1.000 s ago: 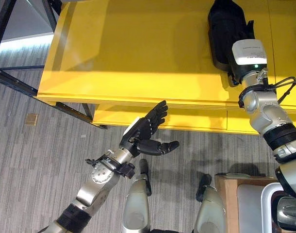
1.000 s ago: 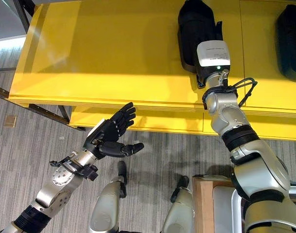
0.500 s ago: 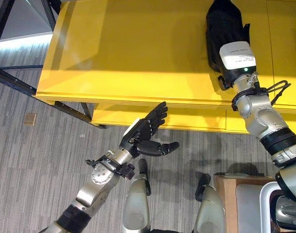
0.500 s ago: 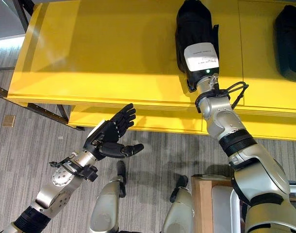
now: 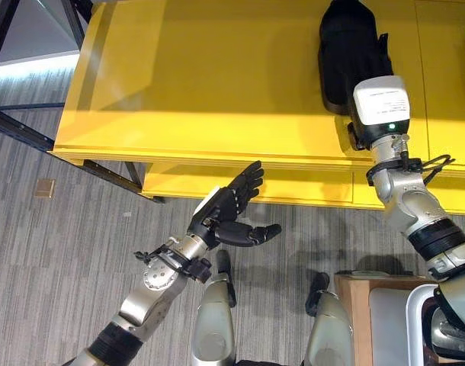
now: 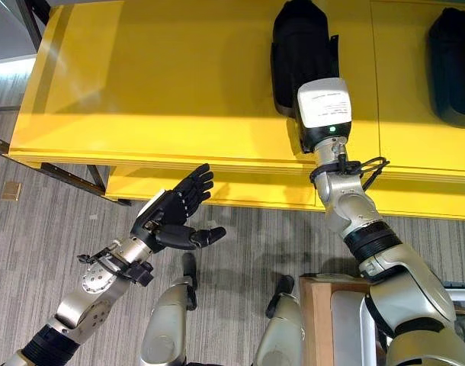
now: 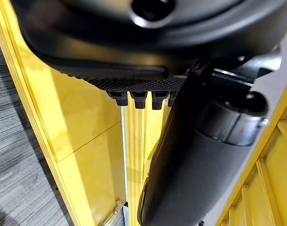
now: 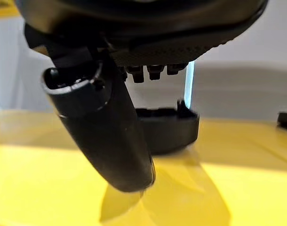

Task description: Move parts from the plastic box to the shelf.

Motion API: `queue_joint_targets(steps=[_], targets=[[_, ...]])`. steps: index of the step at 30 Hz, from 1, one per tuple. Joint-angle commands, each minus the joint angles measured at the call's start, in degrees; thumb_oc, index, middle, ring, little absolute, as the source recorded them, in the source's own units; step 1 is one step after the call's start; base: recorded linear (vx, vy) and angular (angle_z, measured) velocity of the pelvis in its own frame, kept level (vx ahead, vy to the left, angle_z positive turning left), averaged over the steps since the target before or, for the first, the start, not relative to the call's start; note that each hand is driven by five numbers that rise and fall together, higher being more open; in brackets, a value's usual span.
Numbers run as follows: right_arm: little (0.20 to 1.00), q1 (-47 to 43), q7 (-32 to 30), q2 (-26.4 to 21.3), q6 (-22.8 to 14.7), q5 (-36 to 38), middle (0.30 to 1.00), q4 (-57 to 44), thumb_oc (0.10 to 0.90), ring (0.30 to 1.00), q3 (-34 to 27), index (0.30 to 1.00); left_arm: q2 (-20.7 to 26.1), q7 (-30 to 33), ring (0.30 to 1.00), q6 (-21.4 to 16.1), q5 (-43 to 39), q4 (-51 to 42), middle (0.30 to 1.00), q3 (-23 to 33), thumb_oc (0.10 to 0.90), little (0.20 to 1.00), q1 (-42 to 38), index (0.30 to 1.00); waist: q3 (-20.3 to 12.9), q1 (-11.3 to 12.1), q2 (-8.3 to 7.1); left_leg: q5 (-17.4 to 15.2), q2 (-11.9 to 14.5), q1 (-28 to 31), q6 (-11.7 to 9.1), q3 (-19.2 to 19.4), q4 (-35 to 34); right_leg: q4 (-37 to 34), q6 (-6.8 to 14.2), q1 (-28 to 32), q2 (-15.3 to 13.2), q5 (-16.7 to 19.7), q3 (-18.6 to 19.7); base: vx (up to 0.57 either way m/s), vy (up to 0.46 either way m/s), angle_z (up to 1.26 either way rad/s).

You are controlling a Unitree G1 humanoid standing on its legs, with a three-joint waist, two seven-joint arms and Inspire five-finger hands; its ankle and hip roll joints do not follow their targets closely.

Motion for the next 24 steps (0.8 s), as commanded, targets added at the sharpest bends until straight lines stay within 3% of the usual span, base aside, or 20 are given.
queue_joint_targets(steps=[1, 6, 17, 22, 24], targets=[[1.000, -5.0, -9.1, -1.7, -1.3, -4.7, 1.000, -6.0, 0.900, 1.000, -5.7, 1.000, -2.0, 0.7, 1.000, -8.1, -0.3, -10.9, 1.000, 2.1, 0.900, 1.000, -1.0, 1.000, -0.8, -0.6, -0.12, -10.6, 0.7, 3.5, 1.1, -0.4, 5.1, 3.6, -0.2, 0.7, 1.7, -5.1, 1.2, 0.01, 0.034, -0.02], [1.000, -1.6, -14.2, -0.9, -1.9, -7.0, 1.000, -11.5, 0.900, 1.000, -9.3, 1.000, -2.2, 2.3, 1.000, -7.3, 0.2, -11.0, 1.000, 2.1, 0.900, 1.000, -0.8, 1.000, -0.9, -1.6, 0.16, -10.9, 0.5, 4.2, 1.2, -0.2, 4.9, 3.6, -0.4, 1.0, 1.7, -5.2, 1.6, 0.02, 0.025, -0.05], [1.000, 1.2, -13.7, 0.8, -5.4, -8.8, 1.000, -19.3, 0.900, 1.000, -11.3, 1.000, -2.2, 3.1, 1.000, -8.6, -0.3, -11.6, 1.000, 2.0, 0.900, 1.000, 0.4, 1.000, -1.1, -2.4, 0.71, -11.1, 0.1, 4.7, 1.3, 0.3, 4.6, 3.8, -0.6, 0.8, 1.6, -5.5, 2.3, 0.01, 0.025, -0.02], [1.000, 4.0, -13.5, 1.8, -3.8, -5.5, 1.000, -21.9, 0.900, 1.000, -11.8, 1.000, -2.4, 4.0, 1.000, -9.3, 0.1, -11.7, 1.000, 2.4, 0.900, 1.000, 1.5, 1.000, -1.5, -3.1, 0.57, -11.1, 0.2, 5.6, 1.3, 0.8, 4.1, 3.5, -0.8, 1.3, 1.8, -5.6, 2.6, 0.01, 0.054, -0.01], [1.000, 8.4, -15.2, 2.3, -4.1, 0.4, 1.000, -24.3, 0.900, 1.000, -14.1, 1.000, -2.7, 4.6, 1.000, -10.5, 0.3, -12.1, 1.000, 3.5, 0.900, 1.000, 3.2, 1.000, -2.0, -4.0, 0.31, -11.0, 0.4, 6.7, 1.4, 1.3, 3.2, 2.5, -1.0, 2.2, 2.0, -5.5, 2.9, 0.03, 0.136, -0.01]])
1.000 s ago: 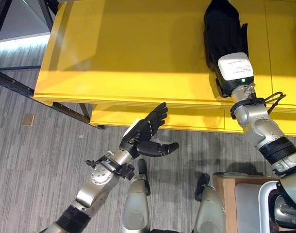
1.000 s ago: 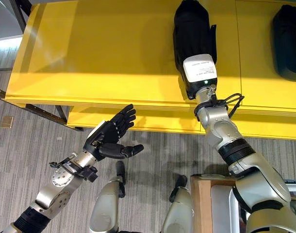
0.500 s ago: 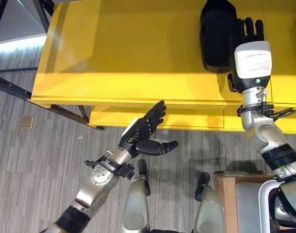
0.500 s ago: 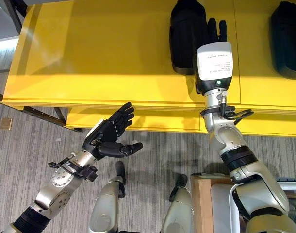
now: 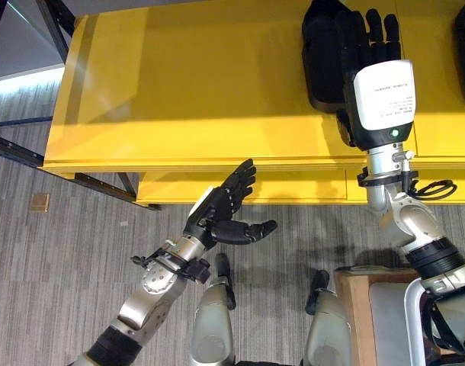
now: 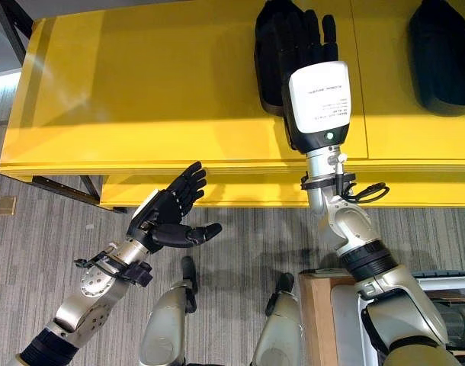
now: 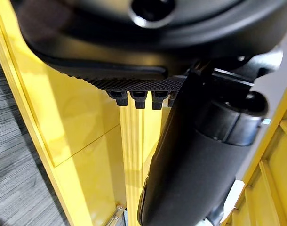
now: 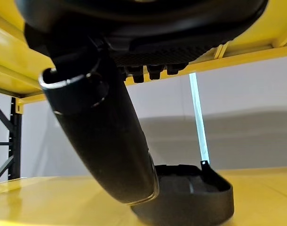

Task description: Move parts from the plastic box to the shelf.

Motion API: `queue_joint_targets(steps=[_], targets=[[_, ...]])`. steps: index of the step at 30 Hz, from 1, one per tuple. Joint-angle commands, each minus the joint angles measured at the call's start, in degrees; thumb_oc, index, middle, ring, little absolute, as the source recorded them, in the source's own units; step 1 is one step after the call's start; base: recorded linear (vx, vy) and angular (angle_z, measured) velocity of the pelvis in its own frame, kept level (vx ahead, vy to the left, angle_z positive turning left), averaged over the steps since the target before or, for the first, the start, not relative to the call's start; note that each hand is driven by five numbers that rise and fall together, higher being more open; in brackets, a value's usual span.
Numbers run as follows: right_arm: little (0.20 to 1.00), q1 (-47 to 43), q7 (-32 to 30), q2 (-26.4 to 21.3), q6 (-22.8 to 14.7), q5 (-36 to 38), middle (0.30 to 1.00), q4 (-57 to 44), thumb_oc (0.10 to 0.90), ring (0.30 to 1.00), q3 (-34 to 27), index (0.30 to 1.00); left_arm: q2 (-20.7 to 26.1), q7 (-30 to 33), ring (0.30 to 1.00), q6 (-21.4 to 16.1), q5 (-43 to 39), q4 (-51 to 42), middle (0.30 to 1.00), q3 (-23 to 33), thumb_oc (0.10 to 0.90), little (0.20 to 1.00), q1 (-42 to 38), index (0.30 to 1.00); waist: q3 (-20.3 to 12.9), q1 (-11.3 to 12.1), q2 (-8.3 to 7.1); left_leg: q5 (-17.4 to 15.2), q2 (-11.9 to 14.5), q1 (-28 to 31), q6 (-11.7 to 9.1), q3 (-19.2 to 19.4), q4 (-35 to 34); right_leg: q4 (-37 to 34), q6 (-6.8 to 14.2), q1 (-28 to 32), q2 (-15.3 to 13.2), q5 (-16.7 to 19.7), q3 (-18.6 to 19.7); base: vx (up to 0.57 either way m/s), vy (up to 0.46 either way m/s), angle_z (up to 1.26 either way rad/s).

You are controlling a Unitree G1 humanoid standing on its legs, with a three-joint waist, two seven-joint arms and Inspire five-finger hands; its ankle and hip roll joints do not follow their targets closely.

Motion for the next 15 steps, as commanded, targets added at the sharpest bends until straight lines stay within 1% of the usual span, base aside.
queue_joint_targets(steps=[1, 2, 3, 6, 7, 8, 9, 11, 13, 14, 15], targets=[[1.000, 0.0, -5.9, -0.3, -2.6, 11.0, 1.000, -9.6, 0.900, 1.000, -8.1, 1.000, -2.9, 1.0, 1.000, -8.7, 0.3, -11.6, 1.000, 3.8, 0.900, 1.000, 2.1, 1.000, -2.3, -2.2, 0.11, -10.1, 0.7, 6.1, 1.3, 0.1, 2.4, 2.3, -1.3, 2.4, 2.1, -5.7, 1.6, 0.02, 0.120, -0.04], [1.000, 0.9, -6.2, -0.1, -3.3, 13.6, 1.000, -10.0, 0.900, 1.000, -8.6, 1.000, -2.9, 1.2, 1.000, -8.8, 0.4, -11.7, 1.000, 4.0, 0.900, 1.000, 2.4, 1.000, -2.5, -2.2, 0.03, -10.0, 0.7, 6.4, 1.3, 0.2, 2.2, 2.1, -1.3, 2.6, 2.2, -5.6, 1.7, 0.03, 0.195, -0.11], [1.000, 7.3, -5.8, 1.9, -6.4, 15.9, 1.000, -14.8, 0.900, 1.000, -11.9, 1.000, -3.3, 2.5, 1.000, -9.4, 1.0, -11.8, 1.000, 5.3, 0.900, 1.000, 3.8, 1.000, -3.0, -3.8, -0.47, -10.2, 1.0, 7.4, 1.3, 0.8, 1.6, 0.7, -1.2, 3.3, 2.4, -5.2, 2.3, 0.03, 0.205, -0.14], [1.000, 15.5, -5.0, 3.0, -9.2, 19.1, 1.000, -20.9, 0.900, 1.000, -15.4, 1.000, -4.2, 3.6, 1.000, -10.1, 1.5, -11.3, 1.000, 6.4, 0.900, 1.000, 5.1, 1.000, -3.9, -5.6, -1.14, -10.7, 1.2, 8.8, 1.5, 1.8, 1.0, -1.0, -0.9, 4.2, 2.6, -4.5, 3.1, 0.02, 0.170, -0.21], [1.000, 18.7, -4.4, 3.2, -9.9, 20.3, 1.000, -23.3, 0.900, 1.000, -16.7, 1.000, -4.4, 4.1, 1.000, -10.8, 1.8, -11.3, 1.000, 6.8, 0.900, 1.000, 5.8, 1.000, -4.2, -6.1, -1.36, -10.9, 1.3, 9.3, 1.6, 2.1, 0.8, -1.6, -0.7, 4.6, 2.7, -4.2, 3.5, -0.01, 0.228, -0.27], [1.000, 23.9, -3.8, 3.5, -10.6, 22.0, 1.000, -26.5, 0.900, 1.000, -18.5, 1.000, -4.9, 4.6, 1.000, -11.6, 2.5, -11.1, 1.000, 7.3, 0.900, 1.000, 7.0, 1.000, -4.8, -7.1, -1.81, -11.3, 1.3, 9.9, 1.9, 2.7, 0.9, -2.5, -0.4, 5.2, 2.8, -3.8, 4.1, -0.02, 0.190, -0.31], [1.000, 25.8, -3.3, 3.6, -11.0, 22.8, 1.000, -27.6, 0.900, 1.000, -19.3, 1.000, -5.1, 4.8, 1.000, -11.7, 2.6, -11.2, 1.000, 7.8, 0.900, 1.000, 7.4, 1.000, -5.0, -7.6, -2.04, -11.5, 1.3, 10.1, 2.0, 3.0, 1.0, -2.8, -0.2, 5.3, 2.8, -3.7, 4.4, -0.04, 0.190, -0.23], [1.000, 32.6, -0.8, 4.3, -10.9, 26.5, 1.000, -30.2, 0.900, 1.000, -21.9, 1.000, -5.6, 4.9, 1.000, -12.3, 3.1, -10.7, 1.000, 9.1, 0.900, 1.000, 8.8, 1.000, -6.1, -9.2, -3.18, -12.4, 1.2, 11.0, 2.5, 4.2, 1.4, -4.4, 0.6, 6.1, 2.7, -2.8, 5.3, -0.07, 0.208, -0.18], [1.000, 37.1, 0.1, 4.2, -11.9, 28.4, 1.000, -31.3, 0.900, 1.000, -23.3, 1.000, -5.4, 4.4, 1.000, -12.9, 3.3, -10.5, 1.000, 9.8, 0.900, 1.000, 10.0, 1.000, -6.7, -10.0, -4.13, -13.2, 1.0, 11.5, 2.9, 5.3, 2.1, -5.6, 1.3, 6.8, 2.4, -1.9, 5.9, -0.07, 0.178, -0.19], [1.000, 37.9, 0.2, 4.2, -12.2, 28.7, 1.000, -31.5, 0.900, 1.000, -23.6, 1.000, -5.4, 4.2, 1.000, -13.0, 3.2, -10.6, 1.000, 9.9, 0.900, 1.000, 10.2, 1.000, -6.8, -10.1, -4.30, -13.4, 0.9, 11.6, 3.0, 5.5, 2.2, -5.8, 1.4, 7.0, 2.4, -1.8, 6.0, -0.07, 0.133, -0.23], [1.000, 39.9, 0.7, 4.0, -12.6, 30.0, 1.000, -31.9, 0.900, 1.000, -24.4, 1.000, -5.1, 3.4, 1.000, -13.1, 3.1, -10.6, 1.000, 10.1, 0.900, 1.000, 10.7, 1.000, -7.1, -10.4, -4.85, -13.9, 0.6, 11.7, 3.3, 6.0, 2.7, -6.5, 1.9, 7.2, 2.2, -1.2, 6.2, -0.09, 0.137, -0.22]])
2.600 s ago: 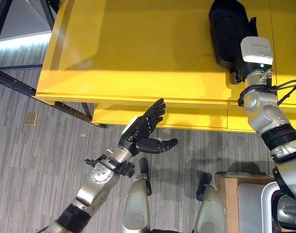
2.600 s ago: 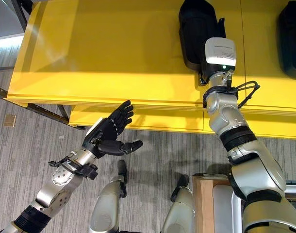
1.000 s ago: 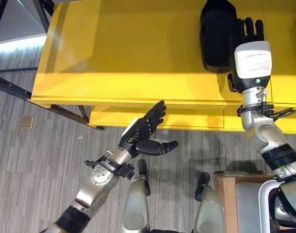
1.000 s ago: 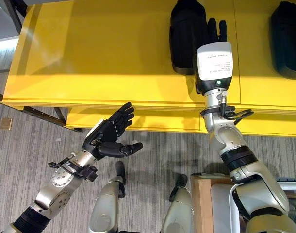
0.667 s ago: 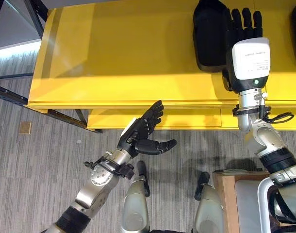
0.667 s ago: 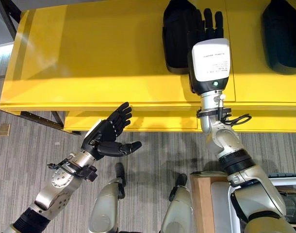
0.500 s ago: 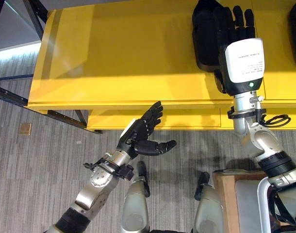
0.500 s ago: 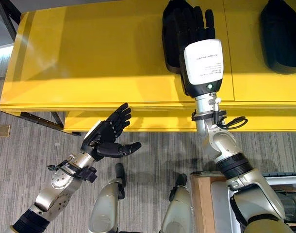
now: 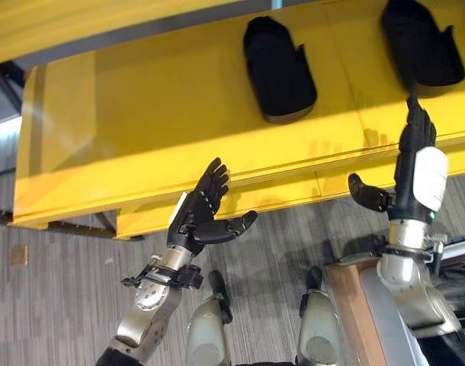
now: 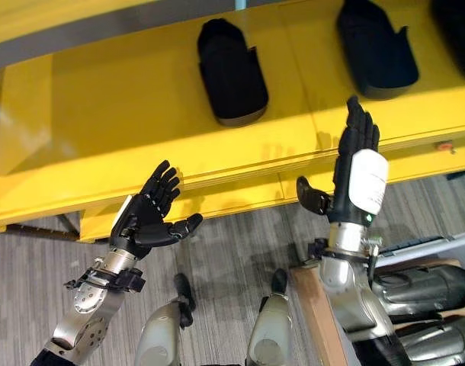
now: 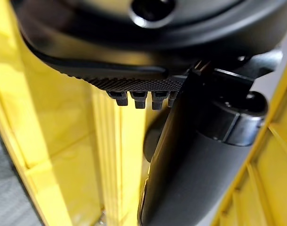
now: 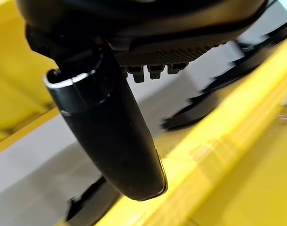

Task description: Move parts from the plastic box to the shelf.

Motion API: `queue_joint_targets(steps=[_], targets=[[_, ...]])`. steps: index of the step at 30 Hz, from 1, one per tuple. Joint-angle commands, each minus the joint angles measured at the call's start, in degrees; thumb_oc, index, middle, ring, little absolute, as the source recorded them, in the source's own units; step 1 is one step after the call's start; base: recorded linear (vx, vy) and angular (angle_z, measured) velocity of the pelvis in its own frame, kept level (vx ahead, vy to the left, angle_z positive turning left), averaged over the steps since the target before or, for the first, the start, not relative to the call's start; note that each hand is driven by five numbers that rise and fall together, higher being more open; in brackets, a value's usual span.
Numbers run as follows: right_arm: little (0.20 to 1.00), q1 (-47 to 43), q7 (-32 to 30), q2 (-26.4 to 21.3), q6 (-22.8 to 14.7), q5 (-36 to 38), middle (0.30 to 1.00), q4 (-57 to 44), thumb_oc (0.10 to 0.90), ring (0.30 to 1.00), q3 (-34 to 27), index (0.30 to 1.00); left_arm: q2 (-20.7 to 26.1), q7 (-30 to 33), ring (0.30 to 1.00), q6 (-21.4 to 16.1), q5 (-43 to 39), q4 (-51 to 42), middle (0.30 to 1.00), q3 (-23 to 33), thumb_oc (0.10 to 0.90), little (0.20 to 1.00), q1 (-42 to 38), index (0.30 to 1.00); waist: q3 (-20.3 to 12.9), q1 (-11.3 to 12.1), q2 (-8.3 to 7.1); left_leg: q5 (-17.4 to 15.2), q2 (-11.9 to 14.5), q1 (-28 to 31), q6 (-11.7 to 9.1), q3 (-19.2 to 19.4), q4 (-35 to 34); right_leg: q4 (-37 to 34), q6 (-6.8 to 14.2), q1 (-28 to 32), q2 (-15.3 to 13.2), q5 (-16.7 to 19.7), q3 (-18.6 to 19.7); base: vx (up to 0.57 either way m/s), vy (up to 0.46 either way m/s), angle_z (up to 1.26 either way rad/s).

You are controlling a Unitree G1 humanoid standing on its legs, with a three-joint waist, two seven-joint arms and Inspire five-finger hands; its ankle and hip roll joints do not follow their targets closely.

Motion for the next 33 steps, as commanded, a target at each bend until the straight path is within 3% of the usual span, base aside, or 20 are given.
queue_joint_targets(steps=[1, 6, 8, 9, 12, 13, 15, 16, 17, 18, 20, 23, 30, 33], targets=[[1.000, 0.5, -0.1, -2.6, -6.2, 3.7, 1.000, -7.0, 0.900, 1.000, -4.2, 1.000, 0.2, -3.6, 1.000, -7.7, 2.4, -8.4, 1.000, 3.6, 0.900, 1.000, 2.6, 1.000, -7.1, -1.3, -2.28, -10.8, 0.0, 3.8, 3.6, 0.2, 4.0, 1.9, 0.8, 0.4, 0.4, -4.6, 1.8, -0.12, 0.157, -0.20], [1.000, 2.7, -2.6, -2.3, -5.5, 6.1, 1.000, -6.3, 0.900, 1.000, -5.0, 1.000, 1.9, -6.5, 1.000, -7.8, 1.8, -7.9, 1.000, 2.3, 0.900, 1.000, 1.4, 1.000, -7.0, -1.6, -4.31, -13.4, -0.3, 3.1, 5.0, 3.5, 6.7, -3.0, 2.4, 2.1, -1.9, 0.8, -0.2, -0.13, 0.050, -0.16], [1.000, 3.1, -2.3, -1.9, -4.0, 5.2, 1.000, -6.4, 0.900, 1.000, -5.0, 1.000, 1.3, -6.6, 1.000, -7.1, 2.9, -7.9, 1.000, 1.6, 0.900, 1.000, 1.1, 1.000, -7.0, -1.6, -5.09, -13.7, -0.3, 4.6, 5.1, 6.4, 5.5, -7.8, 3.4, 2.8, -3.9, 6.2, -2.9, -0.08, 0.092, -0.21], [1.000, 2.9, -2.4, -1.7, -3.8, 5.2, 1.000, -6.2, 0.900, 1.000, -4.6, 1.000, 1.2, -6.4, 1.000, -7.1, 3.3, -7.9, 1.000, 1.5, 0.900, 1.000, 1.2, 1.000, -7.3, -1.3, -4.90, -14.8, 0.2, 5.7, 4.6, 7.3, 5.0, -8.5, 4.2, 3.3, -4.4, 6.8, -4.7, -0.06, 0.105, -0.30], [1.000, 1.3, -1.3, -1.6, -5.8, 4.2, 1.000, -5.4, 0.900, 1.000, -3.3, 1.000, 1.6, -2.8, 1.000, -6.9, 5.0, -8.4, 1.000, 1.6, 0.900, 1.000, 2.3, 1.000, -7.8, -0.2, -4.98, -13.9, 1.2, 8.4, 4.3, 12.3, 2.4, -6.6, 4.3, 2.5, -5.3, 9.4, -10.4, -0.18, 0.115, -0.71], [1.000, 0.9, -1.1, -1.7, -6.2, 4.2, 1.000, -5.1, 0.900, 1.000, -3.0, 1.000, 1.8, -1.8, 1.000, -6.9, 5.3, -8.5, 1.000, 1.5, 0.900, 1.000, 2.4, 1.000, -8.0, -0.1, -4.87, -13.7, 1.3, 8.6, 4.6, 13.0, 2.0, -4.6, 4.1, 2.1, -5.5, 8.9, -11.2, -0.21, 0.118, -1.31], [1.000, 0.0, -1.5, -2.9, -6.3, 5.0, 1.000, -3.9, 0.900, 1.000, -2.2, 1.000, 2.8, 1.4, 1.000, -6.7, 3.9, -7.6, 1.000, 2.1, 0.900, 1.000, 2.5, 1.000, -9.0, 0.7, -3.53, -11.4, 1.5, 8.0, 6.0, 13.3, -0.1, 6.0, 1.7, 2.6, -3.2, 1.6, -11.3, -0.25, 0.101, -1.47], [1.000, 0.1, -1.6, -3.2, -6.3, 5.2, 1.000, -3.8, 0.900, 1.000, -2.2, 1.000, 2.9, 1.3, 1.000, -6.8, 3.6, -7.4, 1.000, 2.4, 0.900, 1.000, 2.6, 1.000, -9.2, 0.8, -3.35, -11.0, 1.7, 7.8, 6.0, 13.0, -0.3, 8.0, 1.0, 2.6, -2.7, -0.3, -11.0, -0.18, 0.017, -1.24], [1.000, 0.5, -1.9, -3.7, -6.4, 5.3, 1.000, -3.7, 0.900, 1.000, -2.3, 1.000, 3.2, 0.8, 1.000, -7.2, 3.0, -6.9, 1.000, 3.2, 0.900, 1.000, 3.0, 1.000, -9.7, 1.2, -2.94, -10.0, 2.0, 7.1, 6.1, 12.3, -0.5, 11.6, -0.5, 3.3, -0.9, -4.4, -10.4, -0.13, -0.115, -0.86], [1.000, 0.7, -1.5, -4.4, -6.1, 4.8, 1.000, -4.1, 0.900, 1.000, -2.8, 1.000, 3.1, -1.3, 1.000, -8.1, 2.3, -6.4, 1.000, 4.7, 0.900, 1.000, 5.0, 1.000, -10.4, 2.1, -2.91, -8.7, 2.9, 5.3, 5.9, 11.7, -0.4, 14.9, -2.2, 5.5, 1.9, -10.7, -10.0, -0.12, -0.132, -0.52], [1.000, 1.3, -0.2, -5.1, -5.9, 4.5, 1.000, -5.6, 0.900, 1.000, -3.3, 1.000, 2.6, -3.6, 1.000, -9.3, 1.9, -6.8, 1.000, 6.5, 0.900, 1.000, 8.7, 1.000, -11.1, 3.1, -3.95, -7.4, 3.5, 4.1, 4.9, 12.5, 0.1, 11.7, -3.2, 9.4, 3.8, -14.1, -11.6, -0.07, -0.247, -0.37], [1.000, 2.7, 2.5, -6.7, -6.9, 3.7, 1.000, -6.8, 0.900, 1.000, -5.1, 1.000, 2.1, -6.0, 1.000, -8.7, 0.8, -6.6, 1.000, 8.3, 0.900, 1.000, 11.4, 1.000, -11.5, 2.9, -5.19, -5.5, 5.5, 3.5, 3.0, 13.7, 1.1, 6.1, -4.3, 12.9, 6.0, -15.1, -12.5, -0.03, -0.284, -0.73], [1.000, -2.8, 5.2, -13.2, -4.6, 0.2, 1.000, -6.2, 0.900, 1.000, -5.7, 1.000, 2.4, -8.3, 1.000, -6.8, -0.8, -7.4, 1.000, 7.4, 0.900, 1.000, 7.8, 1.000, -10.9, 2.0, -3.75, 1.3, 9.3, 6.1, -1.6, 13.4, -5.3, 6.2, -5.9, 10.4, 8.2, -14.7, -14.3, -0.08, -0.240, -0.27], [1.000, -7.3, 3.7, -16.2, -6.4, -6.1, 1.000, -5.2, 0.900, 1.000, -4.5, 1.000, 2.7, -6.5, 1.000, -9.5, 0.7, -7.6, 1.000, 6.0, 0.900, 1.000, 5.8, 1.000, -11.2, 1.6, -3.20, 3.1, 10.8, 7.5, -2.8, 12.8, -6.7, 7.4, -6.6, 9.0, 9.1, -14.9, -14.2, -0.06, -0.262, -0.09]])
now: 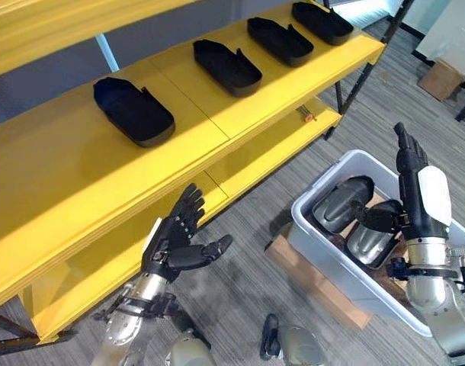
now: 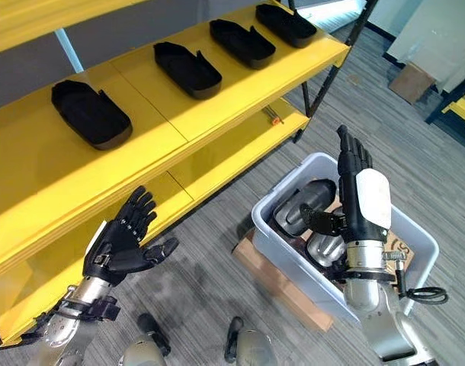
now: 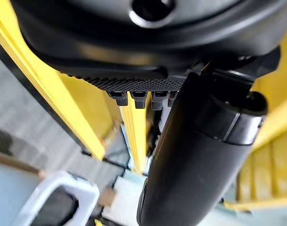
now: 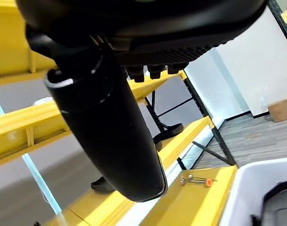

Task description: Move parts from the plastic box to the shelf.

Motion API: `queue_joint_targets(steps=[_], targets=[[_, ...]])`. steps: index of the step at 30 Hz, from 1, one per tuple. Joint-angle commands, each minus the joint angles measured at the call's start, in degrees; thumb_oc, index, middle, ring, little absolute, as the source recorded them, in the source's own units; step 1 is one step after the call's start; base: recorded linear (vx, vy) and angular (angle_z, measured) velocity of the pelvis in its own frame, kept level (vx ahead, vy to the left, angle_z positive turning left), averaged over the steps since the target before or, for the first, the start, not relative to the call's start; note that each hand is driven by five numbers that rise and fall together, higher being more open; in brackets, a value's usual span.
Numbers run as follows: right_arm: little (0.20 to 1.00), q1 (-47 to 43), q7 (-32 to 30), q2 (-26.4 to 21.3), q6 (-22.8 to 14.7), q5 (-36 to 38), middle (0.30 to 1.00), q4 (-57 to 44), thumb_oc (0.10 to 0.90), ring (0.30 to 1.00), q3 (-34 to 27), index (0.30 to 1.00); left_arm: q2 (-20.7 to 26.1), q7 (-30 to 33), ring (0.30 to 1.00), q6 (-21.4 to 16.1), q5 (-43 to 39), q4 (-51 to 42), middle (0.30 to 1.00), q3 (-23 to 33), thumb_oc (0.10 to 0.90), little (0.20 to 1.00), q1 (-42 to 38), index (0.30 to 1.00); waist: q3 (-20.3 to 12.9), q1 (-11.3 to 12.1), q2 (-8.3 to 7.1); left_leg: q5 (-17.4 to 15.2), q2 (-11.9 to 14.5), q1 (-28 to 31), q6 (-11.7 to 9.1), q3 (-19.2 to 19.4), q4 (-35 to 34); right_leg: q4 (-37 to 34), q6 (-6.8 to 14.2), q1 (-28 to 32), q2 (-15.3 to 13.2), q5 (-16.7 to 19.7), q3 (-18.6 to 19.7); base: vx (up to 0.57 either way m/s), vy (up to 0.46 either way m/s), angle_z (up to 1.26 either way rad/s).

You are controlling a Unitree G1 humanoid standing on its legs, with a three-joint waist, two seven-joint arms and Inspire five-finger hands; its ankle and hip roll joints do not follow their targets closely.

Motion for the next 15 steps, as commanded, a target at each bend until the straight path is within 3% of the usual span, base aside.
queue_joint_targets(steps=[1, 4, 6, 8, 11, 15], targets=[[1.000, -12.2, -2.2, -3.3, -3.2, -7.9, 1.000, -2.4, 0.900, 1.000, -3.0, 1.000, 0.3, 1.9, 1.000, -8.3, 0.8, -6.4, 1.000, -0.7, 0.900, 1.000, -6.1, 1.000, -2.5, 0.9, 0.56, -5.2, 2.6, 1.9, -3.2, -4.5, 0.7, 0.1, 1.4, 3.2, -0.5, -2.6, -1.3, 0.00, -0.174, -0.15], [1.000, -16.8, -1.5, -3.6, -5.3, -10.1, 1.000, 0.2, 0.900, 1.000, 0.8, 1.000, -0.2, 4.5, 1.000, -7.3, 1.0, -6.0, 1.000, -0.7, 0.900, 1.000, -8.6, 1.000, -3.2, 1.7, 0.57, -5.9, 1.7, 2.1, -3.3, -9.3, 2.1, 0.3, 0.8, 2.7, 0.0, -3.0, 0.6, 0.02, -0.155, -0.31], [1.000, -20.5, -0.3, -3.4, -7.2, -10.8, 1.000, 1.9, 0.900, 1.000, 3.8, 1.000, -0.7, 4.6, 1.000, -6.1, 2.0, -5.4, 1.000, -1.0, 0.900, 1.000, -9.4, 1.000, -3.6, 3.3, 0.80, -6.1, -0.9, 0.2, -2.4, -16.9, 4.3, -0.8, -0.4, 2.3, 1.2, -2.0, 3.1, 0.04, -0.101, -0.42], [1.000, -22.2, 0.7, -3.5, -8.6, -10.5, 1.000, 2.1, 0.900, 1.000, 5.0, 1.000, -1.1, 4.2, 1.000, -5.6, 2.7, -5.1, 1.000, -1.3, 0.900, 1.000, -9.2, 1.000, -3.9, 4.0, 0.97, -8.1, -4.6, -0.5, -1.5, -19.6, 5.3, -2.4, -0.7, 3.0, 1.7, -1.5, 4.4, 0.10, -0.061, -0.86], [1.000, -23.3, 1.6, -2.8, -8.8, -9.2, 1.000, 0.9, 0.900, 1.000, 5.3, 1.000, -1.6, 1.3, 1.000, -5.5, 2.6, -4.6, 1.000, -2.1, 0.900, 1.000, -9.2, 1.000, -4.6, 4.2, 1.68, -8.9, -9.3, -2.5, -0.8, -18.1, 4.8, -7.2, -0.5, 5.1, 2.5, 0.4, 4.2, 0.15, -0.075, -0.40], [1.000, -22.8, 1.6, -1.4, -10.3, -10.7, 1.000, 0.0, 0.900, 1.000, 5.2, 1.000, -1.7, -0.7, 1.000, -6.1, 3.4, -4.6, 1.000, -3.4, 0.900, 1.000, -8.9, 1.000, -5.0, 4.7, 2.31, -5.9, -11.6, -5.3, -1.2, -17.4, 1.4, -10.6, -0.1, 7.9, 3.4, 1.2, 4.6, 0.22, 0.028, -0.08]])
